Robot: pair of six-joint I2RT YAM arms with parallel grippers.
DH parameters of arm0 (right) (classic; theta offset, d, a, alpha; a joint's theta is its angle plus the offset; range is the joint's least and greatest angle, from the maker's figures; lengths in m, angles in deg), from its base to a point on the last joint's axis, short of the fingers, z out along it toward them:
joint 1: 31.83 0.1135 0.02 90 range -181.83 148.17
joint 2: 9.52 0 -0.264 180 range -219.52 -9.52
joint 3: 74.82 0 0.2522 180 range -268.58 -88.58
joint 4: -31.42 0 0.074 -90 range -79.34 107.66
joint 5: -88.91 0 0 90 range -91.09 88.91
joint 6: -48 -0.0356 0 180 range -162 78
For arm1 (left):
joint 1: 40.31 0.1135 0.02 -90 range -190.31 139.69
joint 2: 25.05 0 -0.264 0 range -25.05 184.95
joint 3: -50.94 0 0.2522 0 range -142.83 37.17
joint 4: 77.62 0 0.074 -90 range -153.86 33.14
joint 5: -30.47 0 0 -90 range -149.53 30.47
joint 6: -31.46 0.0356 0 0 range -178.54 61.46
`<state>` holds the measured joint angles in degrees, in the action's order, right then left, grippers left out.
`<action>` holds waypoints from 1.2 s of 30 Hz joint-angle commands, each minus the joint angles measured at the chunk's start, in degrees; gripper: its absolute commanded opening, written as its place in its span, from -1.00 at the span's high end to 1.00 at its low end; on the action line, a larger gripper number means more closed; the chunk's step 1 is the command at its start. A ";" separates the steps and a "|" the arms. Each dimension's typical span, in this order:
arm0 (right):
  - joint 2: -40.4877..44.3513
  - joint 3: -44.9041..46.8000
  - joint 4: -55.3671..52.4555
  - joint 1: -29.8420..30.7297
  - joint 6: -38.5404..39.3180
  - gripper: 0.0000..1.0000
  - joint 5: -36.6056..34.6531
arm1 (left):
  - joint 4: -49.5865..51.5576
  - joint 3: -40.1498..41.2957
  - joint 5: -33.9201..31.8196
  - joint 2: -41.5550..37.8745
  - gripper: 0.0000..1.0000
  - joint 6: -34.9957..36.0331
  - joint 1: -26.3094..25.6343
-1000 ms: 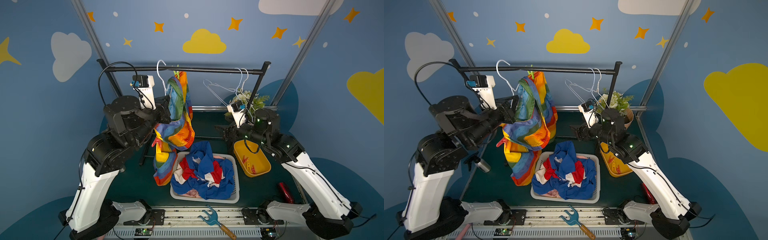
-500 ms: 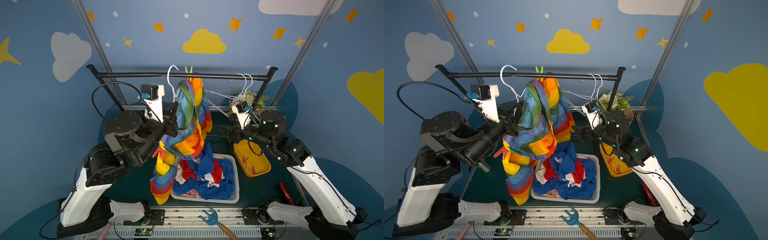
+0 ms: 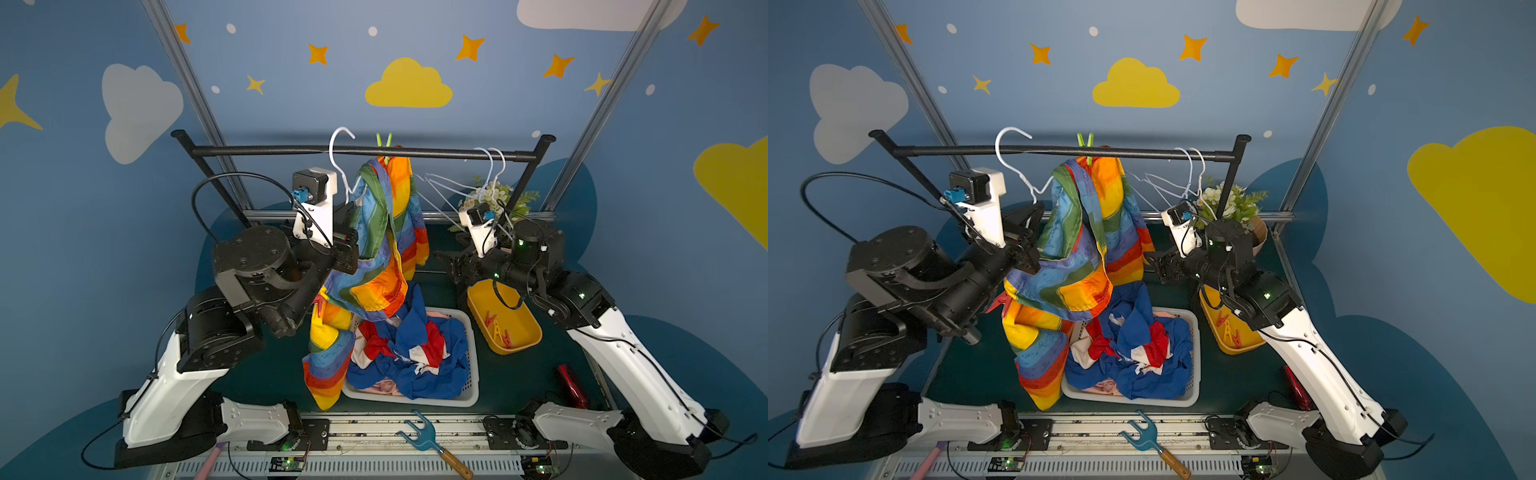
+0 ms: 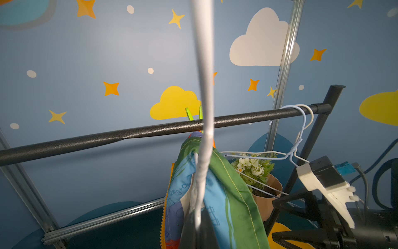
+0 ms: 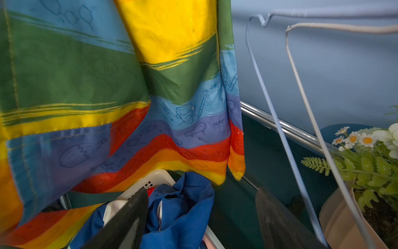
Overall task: Remove the clothespins securing jackets to the hanger
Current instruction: Pick up the hanger from the clothesline, then adjust the jacket in the basket.
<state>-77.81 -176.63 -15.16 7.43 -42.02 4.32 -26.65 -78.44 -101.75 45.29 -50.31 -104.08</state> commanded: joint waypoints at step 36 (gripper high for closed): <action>-1.27 -3.59 -2.87 -2.28 -2.27 -0.53 1.39 | -2.22 6.96 -2.84 -1.04 0.92 -6.02 -1.65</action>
<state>-78.53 -177.20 -16.45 5.33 -43.28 5.48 -21.62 -71.57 -96.05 44.94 -60.15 -102.81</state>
